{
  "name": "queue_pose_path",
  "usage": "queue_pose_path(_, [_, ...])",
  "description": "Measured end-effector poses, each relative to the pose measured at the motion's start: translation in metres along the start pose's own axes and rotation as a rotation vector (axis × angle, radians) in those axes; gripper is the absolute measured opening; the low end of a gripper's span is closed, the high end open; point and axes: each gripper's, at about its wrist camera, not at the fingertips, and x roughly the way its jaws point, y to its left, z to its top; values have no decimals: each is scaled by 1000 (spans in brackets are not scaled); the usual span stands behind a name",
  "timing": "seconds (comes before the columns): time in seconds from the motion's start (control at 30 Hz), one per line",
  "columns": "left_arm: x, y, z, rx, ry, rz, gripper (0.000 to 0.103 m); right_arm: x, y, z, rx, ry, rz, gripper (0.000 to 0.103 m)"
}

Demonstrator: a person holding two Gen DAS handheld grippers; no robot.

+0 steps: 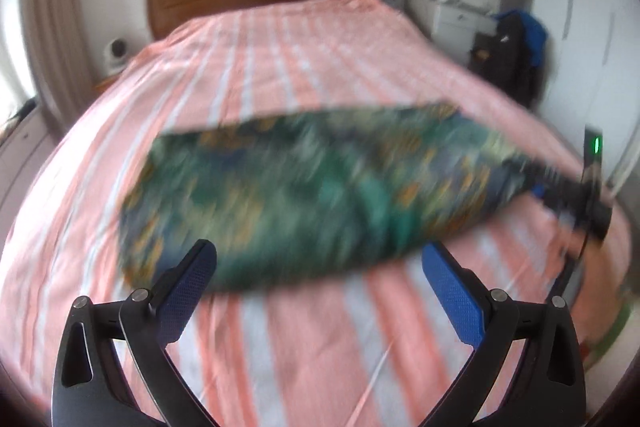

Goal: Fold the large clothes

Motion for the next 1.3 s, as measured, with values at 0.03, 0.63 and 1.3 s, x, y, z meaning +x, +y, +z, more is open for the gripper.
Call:
queue_pose_path(0.03, [4,-7,16,6,8,-51,102,-9,13,-1,-58,-24,5,46])
queue_pose_path(0.63, [115,-106,99,371,303,-66,33,-62,219,-128,-1047,-237,78,42])
queue_pose_path(1.3, [123,238,52,-328,216,-119,23,-91,83,-166,-767,192,204,102])
